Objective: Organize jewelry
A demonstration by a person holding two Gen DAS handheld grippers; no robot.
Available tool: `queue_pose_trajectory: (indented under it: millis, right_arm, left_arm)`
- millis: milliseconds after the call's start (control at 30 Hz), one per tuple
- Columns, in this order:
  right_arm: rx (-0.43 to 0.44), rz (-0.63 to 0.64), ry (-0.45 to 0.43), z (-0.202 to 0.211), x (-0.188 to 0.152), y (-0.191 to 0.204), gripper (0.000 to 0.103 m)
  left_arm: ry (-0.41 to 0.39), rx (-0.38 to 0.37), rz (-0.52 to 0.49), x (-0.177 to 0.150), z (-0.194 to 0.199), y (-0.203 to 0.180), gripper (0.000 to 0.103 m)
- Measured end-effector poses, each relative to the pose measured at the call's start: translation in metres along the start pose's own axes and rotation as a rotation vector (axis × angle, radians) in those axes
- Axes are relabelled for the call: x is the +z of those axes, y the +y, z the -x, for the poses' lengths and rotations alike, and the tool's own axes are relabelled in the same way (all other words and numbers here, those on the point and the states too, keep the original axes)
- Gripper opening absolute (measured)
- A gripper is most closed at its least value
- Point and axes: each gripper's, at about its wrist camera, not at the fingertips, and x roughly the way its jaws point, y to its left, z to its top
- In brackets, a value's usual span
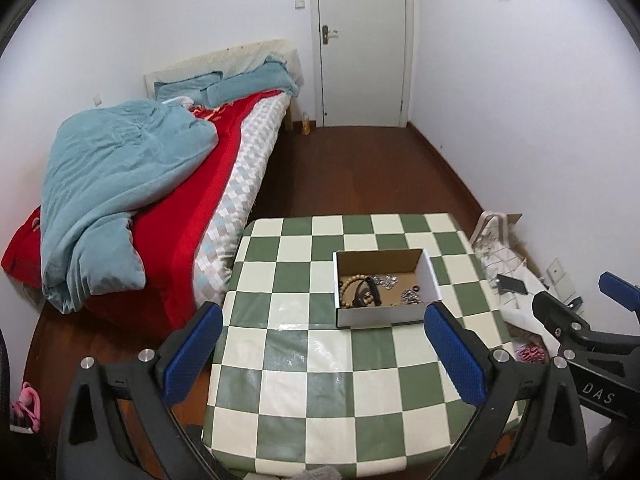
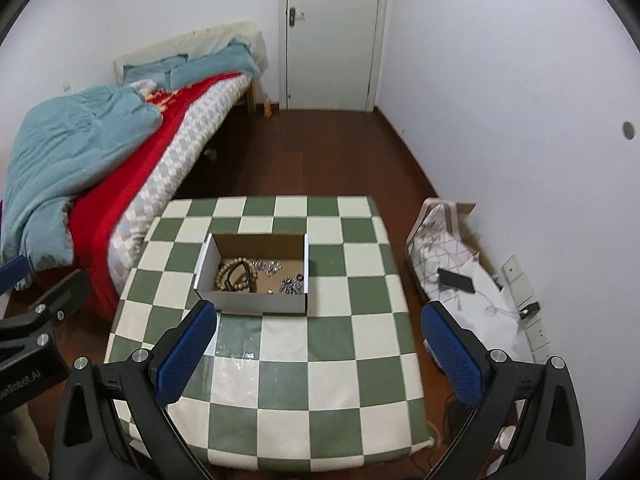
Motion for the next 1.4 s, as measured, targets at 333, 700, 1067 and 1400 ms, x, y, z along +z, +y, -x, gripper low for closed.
queue_pose_trajectory:
  millis: [333, 700, 1067, 1400]
  right_arm:
    - [0.010, -0.001, -0.042, 0.075, -0.007, -0.005, 0.103]
    - [0.040, -0.016, -0.045, 0.113, -0.020, -0.005, 0.103]
    - [0.016, -0.009, -0.052, 0.100, -0.006, -0.009, 0.103]
    - [-0.005, -0.031, 0.009, 0.039, 0.024, -0.010, 0.103]
  left_arm:
    - [-0.019, -0.026, 0.036, -0.003, 0.054, 0.005, 0.103]
    - [0.000, -0.043, 0.030, -0.012, 0.081, 0.002, 0.103]
    - [0.014, 0.023, 0.057, 0.002, 0.057, 0.007, 0.103]
    - [0.040, 0.066, 0.046, 0.021, 0.018, 0.003, 0.103]
